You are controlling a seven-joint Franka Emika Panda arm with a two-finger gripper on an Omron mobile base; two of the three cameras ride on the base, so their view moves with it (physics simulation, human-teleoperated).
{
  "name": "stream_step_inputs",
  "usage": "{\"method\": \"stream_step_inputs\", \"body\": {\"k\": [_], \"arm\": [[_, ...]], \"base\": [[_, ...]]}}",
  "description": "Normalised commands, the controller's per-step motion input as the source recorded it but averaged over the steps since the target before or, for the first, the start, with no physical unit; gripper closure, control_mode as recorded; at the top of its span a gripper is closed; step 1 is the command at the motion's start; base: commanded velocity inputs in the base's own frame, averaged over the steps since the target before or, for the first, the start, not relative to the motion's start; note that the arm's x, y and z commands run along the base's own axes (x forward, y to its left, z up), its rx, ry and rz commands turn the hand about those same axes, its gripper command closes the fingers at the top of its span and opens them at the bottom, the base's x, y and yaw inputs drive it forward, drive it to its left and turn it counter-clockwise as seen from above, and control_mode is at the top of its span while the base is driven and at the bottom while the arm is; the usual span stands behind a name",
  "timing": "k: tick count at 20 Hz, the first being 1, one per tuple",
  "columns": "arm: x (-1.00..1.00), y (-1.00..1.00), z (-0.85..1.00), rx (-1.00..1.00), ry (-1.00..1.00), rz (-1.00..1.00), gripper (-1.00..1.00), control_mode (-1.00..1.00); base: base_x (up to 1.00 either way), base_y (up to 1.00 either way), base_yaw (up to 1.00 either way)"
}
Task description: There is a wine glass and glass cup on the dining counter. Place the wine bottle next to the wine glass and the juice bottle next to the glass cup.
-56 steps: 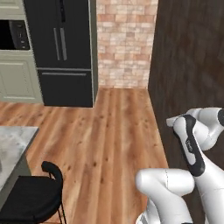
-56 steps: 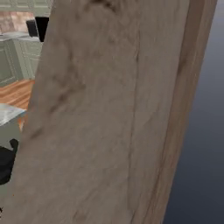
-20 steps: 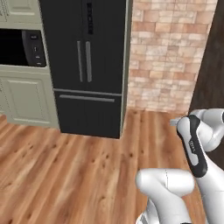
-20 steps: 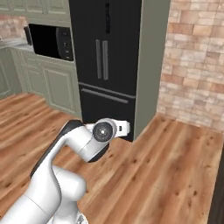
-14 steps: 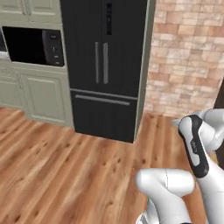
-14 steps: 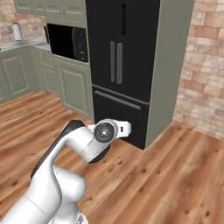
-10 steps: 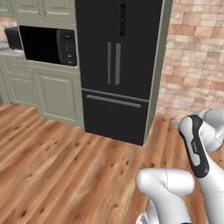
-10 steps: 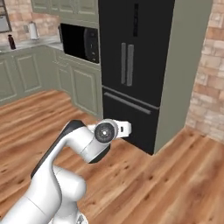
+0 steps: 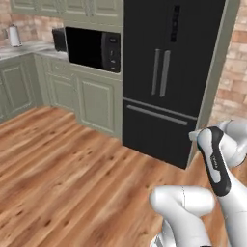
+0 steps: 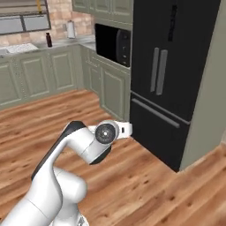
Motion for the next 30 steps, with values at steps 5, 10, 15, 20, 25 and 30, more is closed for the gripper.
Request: {"method": "stream_step_inputs", "body": {"k": [5, 10, 15, 20, 25, 30], "arm": [[0.0, 0.0, 0.0, 0.0, 0.0, 0.0, -1.0, 1.0], [0.0, 0.0, 0.0, 0.0, 0.0, 0.0, -1.0, 1.0], [0.0, 0.0, 0.0, 0.0, 0.0, 0.0, -1.0, 1.0], [0.0, 0.0, 0.0, 0.0, 0.0, 0.0, -1.0, 1.0], [0.0, 0.0, 0.0, 0.0, 0.0, 0.0, -1.0, 1.0], [0.0, 0.0, 0.0, 0.0, 0.0, 0.0, -1.0, 1.0]], "base": [[0.44, 0.04, 0.42], [0.41, 0.01, 0.48], [0.66, 0.01, 0.31], [0.78, 0.0, 0.12], [0.88, 0.0, 0.02], [0.9, 0.0, 0.0]]}}
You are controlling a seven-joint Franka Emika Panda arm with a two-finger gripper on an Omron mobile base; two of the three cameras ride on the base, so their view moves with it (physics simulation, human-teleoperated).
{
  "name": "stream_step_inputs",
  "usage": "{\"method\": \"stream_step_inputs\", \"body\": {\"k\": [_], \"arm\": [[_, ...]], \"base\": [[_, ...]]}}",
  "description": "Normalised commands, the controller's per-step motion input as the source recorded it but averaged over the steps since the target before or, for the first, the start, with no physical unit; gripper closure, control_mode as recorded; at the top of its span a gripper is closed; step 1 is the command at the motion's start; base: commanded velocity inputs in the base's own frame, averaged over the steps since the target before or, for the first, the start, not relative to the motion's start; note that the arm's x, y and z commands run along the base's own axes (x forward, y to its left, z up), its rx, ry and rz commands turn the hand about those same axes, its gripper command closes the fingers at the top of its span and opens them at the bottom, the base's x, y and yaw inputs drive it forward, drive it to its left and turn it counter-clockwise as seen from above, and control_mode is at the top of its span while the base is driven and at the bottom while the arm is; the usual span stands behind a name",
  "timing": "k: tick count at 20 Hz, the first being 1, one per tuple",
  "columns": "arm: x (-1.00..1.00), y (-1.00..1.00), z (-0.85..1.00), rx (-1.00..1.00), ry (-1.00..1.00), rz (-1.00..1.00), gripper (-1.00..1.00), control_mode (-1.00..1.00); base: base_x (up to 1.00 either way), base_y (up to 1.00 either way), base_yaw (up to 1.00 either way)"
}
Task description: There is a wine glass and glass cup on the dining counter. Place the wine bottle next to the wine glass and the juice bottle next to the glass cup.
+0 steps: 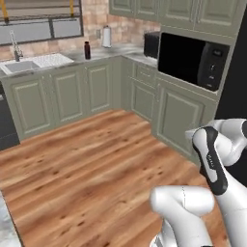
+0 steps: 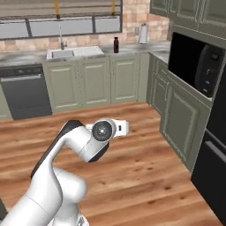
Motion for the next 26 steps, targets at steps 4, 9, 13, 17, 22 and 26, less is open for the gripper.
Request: {"method": "stream_step_inputs", "body": {"k": [4, 9, 13, 17, 22, 26], "arm": [[0.0, 0.0, 0.0, 0.0, 0.0, 0.0, -1.0, 1.0], [0.0, 0.0, 0.0, 0.0, 0.0, 0.0, -1.0, 1.0], [0.0, 0.0, 0.0, 0.0, 0.0, 0.0, -1.0, 1.0], [0.0, 0.0, 0.0, 0.0, 0.0, 0.0, -1.0, 1.0], [0.0, 0.0, 0.0, 0.0, 0.0, 0.0, -1.0, 1.0], [0.0, 0.0, 0.0, 0.0, 0.0, 0.0, -1.0, 1.0]], "base": [[0.91, -0.01, 0.02], [0.89, -0.01, 0.02], [0.9, -0.02, 0.02], [0.89, -0.12, 0.1], [0.9, -0.14, 0.11], [0.91, -0.15, 0.07]]}}
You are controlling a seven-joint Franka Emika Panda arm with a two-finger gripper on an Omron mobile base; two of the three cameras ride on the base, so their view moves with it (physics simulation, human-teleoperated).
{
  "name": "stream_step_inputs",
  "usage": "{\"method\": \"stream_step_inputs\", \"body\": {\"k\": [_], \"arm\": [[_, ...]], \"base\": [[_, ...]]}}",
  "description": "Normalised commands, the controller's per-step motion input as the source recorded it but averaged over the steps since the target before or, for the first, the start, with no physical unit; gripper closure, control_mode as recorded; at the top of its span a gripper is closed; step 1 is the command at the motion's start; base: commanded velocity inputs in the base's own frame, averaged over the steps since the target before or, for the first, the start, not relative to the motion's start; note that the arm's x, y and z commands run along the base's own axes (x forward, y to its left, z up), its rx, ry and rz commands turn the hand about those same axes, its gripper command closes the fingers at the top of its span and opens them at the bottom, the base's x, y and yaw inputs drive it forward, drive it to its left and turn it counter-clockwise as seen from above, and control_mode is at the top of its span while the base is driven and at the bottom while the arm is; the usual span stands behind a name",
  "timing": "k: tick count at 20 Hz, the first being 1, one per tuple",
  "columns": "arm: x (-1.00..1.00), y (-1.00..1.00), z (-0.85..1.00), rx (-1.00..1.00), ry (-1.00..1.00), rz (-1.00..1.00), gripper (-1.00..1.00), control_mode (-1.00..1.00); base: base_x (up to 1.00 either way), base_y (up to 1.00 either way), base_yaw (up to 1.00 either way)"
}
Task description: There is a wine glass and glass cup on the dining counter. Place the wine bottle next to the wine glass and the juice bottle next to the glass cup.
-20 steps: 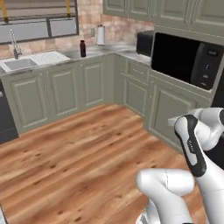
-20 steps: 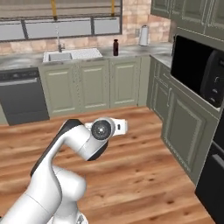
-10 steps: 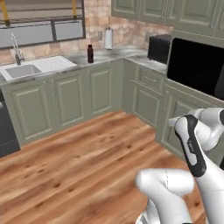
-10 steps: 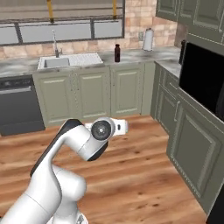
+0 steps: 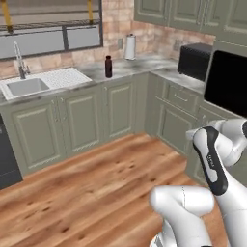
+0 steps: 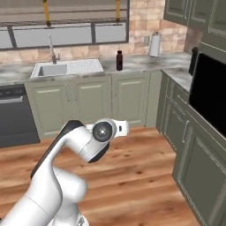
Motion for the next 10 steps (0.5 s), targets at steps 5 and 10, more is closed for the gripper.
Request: {"method": "stream_step_inputs", "body": {"k": [5, 10], "arm": [[0.0, 0.0, 0.0, 0.0, 0.0, 0.0, -1.0, 1.0], [0.0, 0.0, 0.0, 0.0, 0.0, 0.0, -1.0, 1.0]], "base": [[0.94, -0.1, 0.02], [0.94, -0.08, 0.02]]}}
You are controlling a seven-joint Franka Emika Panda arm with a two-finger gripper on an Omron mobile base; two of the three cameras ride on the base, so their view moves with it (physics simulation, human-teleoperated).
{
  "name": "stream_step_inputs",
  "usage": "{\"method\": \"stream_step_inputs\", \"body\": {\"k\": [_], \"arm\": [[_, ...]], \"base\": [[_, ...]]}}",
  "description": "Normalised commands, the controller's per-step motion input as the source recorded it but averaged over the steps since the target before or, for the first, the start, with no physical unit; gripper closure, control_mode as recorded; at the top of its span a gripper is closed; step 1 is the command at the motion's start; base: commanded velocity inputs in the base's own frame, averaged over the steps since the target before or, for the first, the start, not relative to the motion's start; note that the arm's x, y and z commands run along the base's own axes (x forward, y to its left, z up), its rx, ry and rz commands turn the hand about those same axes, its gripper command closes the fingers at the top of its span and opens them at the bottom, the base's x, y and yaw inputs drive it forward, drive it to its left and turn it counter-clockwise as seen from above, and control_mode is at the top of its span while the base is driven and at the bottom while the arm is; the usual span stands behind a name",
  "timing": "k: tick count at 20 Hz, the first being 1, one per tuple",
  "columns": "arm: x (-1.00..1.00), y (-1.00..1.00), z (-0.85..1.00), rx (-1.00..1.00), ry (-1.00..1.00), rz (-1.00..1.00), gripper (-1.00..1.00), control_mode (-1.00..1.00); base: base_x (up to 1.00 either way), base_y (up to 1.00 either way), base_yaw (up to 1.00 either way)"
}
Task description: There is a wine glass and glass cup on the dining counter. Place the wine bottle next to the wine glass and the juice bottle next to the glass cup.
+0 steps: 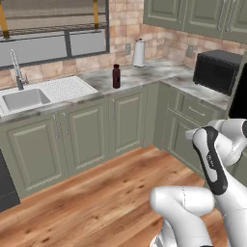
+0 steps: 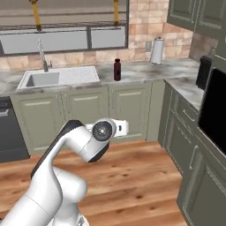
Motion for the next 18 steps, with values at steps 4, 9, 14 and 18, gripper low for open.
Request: {"method": "stream_step_inputs", "body": {"k": [4, 9, 14, 18], "arm": [[0.0, 0.0, 0.0, 0.0, 0.0, 0.0, -1.0, 1.0], [0.0, 0.0, 0.0, 0.0, 0.0, 0.0, -1.0, 1.0], [0.0, 0.0, 0.0, 0.0, 0.0, 0.0, -1.0, 1.0], [0.0, 0.0, 0.0, 0.0, 0.0, 0.0, -1.0, 1.0]], "base": [[0.94, -0.12, 0.11], [0.94, -0.14, 0.11], [0.94, -0.15, 0.09], [0.94, -0.18, 0.09]]}}
